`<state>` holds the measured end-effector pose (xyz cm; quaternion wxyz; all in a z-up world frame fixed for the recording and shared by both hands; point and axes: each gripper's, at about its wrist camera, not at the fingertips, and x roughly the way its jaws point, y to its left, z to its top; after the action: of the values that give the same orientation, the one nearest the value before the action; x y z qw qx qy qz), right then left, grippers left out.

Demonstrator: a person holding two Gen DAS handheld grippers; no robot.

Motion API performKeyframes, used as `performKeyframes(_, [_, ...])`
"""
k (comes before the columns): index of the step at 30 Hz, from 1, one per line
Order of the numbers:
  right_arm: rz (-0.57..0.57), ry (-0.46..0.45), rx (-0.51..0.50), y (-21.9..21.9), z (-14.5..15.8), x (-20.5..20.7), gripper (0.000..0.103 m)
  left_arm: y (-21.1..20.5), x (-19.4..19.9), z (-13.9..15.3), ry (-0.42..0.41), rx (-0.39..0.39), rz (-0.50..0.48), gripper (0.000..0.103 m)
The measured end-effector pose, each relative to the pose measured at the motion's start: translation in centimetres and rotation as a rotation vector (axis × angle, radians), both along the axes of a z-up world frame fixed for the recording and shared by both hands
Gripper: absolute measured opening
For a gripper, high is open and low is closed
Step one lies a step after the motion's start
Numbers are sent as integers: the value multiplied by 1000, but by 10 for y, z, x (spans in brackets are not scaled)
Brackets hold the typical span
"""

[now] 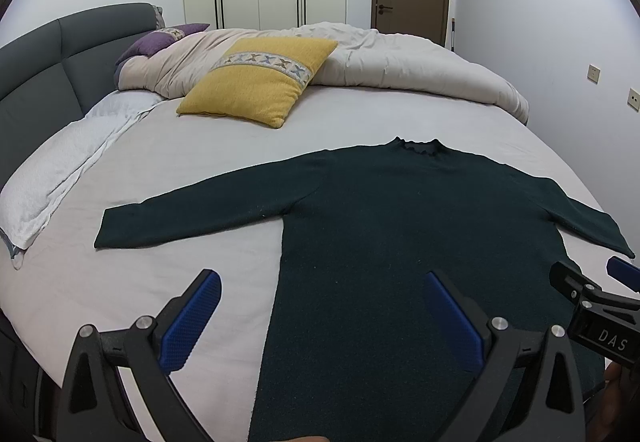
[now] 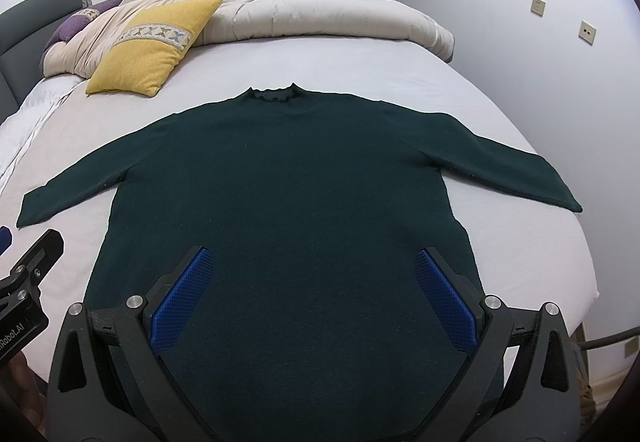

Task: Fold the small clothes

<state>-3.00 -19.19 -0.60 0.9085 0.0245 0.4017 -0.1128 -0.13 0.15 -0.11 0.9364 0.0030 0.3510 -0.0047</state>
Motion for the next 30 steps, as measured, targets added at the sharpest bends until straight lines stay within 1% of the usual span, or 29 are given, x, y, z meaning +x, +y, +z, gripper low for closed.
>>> performKeyframes(9, [2, 4, 1, 1, 0, 1, 103, 0, 0, 0, 1, -1, 0, 103])
performKeyframes(10, [2, 5, 1, 1, 0, 1, 103, 1, -1, -6, 2, -1, 1, 103])
performKeyframes(16, [1, 5, 3, 1, -1, 0, 103, 1, -2, -11, 5, -3, 1, 103])
performKeyframes(20, [-12, 1, 36, -9, -5, 2, 103, 0, 0, -19, 17, 11, 14, 103])
performKeyframes(22, [-12, -14, 85, -26, -6, 2, 103, -1, 2, -24, 30, 6, 3, 103])
performKeyframes(25, [-37, -69, 221, -73, -7, -3, 103, -3, 6, -34, 55, 1, -19, 103])
performKeyframes(28, [-134, -115, 346, -144, -13, -11, 103, -7, 14, -44, 96, -15, -44, 103])
performKeyframes(30, [-218, -144, 440, -203, -20, -18, 102, -12, 20, -49, 116, -26, -53, 103])
